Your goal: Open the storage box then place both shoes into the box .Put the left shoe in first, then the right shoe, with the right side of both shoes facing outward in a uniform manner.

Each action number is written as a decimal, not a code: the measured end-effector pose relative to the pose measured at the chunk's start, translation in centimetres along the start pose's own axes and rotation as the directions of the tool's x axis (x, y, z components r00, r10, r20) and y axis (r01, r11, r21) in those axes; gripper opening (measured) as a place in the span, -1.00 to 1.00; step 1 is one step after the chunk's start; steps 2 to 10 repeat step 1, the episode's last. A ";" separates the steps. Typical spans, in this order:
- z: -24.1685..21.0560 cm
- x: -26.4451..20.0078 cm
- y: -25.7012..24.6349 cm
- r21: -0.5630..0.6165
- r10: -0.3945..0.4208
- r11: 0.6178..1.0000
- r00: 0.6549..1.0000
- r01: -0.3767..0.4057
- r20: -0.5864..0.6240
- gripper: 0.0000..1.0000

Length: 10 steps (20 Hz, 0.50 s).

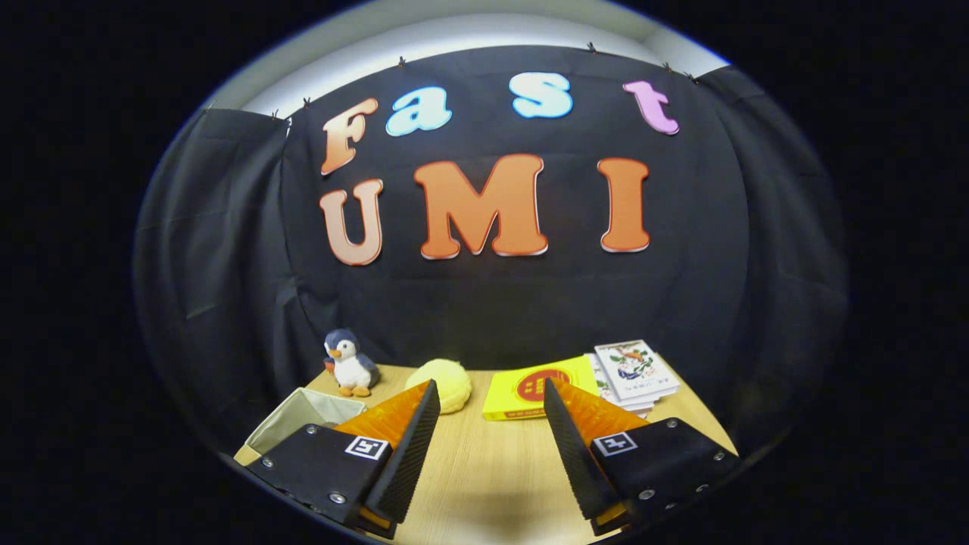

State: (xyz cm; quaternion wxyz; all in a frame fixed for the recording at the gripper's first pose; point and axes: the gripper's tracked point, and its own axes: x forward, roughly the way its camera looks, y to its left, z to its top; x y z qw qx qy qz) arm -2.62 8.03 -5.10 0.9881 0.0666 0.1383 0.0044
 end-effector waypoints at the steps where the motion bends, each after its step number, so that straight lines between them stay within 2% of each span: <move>1: 1.1 -0.4 -0.6 -0.012 -0.004 1.000 0.999 0.005 0.038 0.69; 10: 1.1 -0.4 -0.6 -0.012 -0.004 1.000 0.999 0.005 0.038 0.69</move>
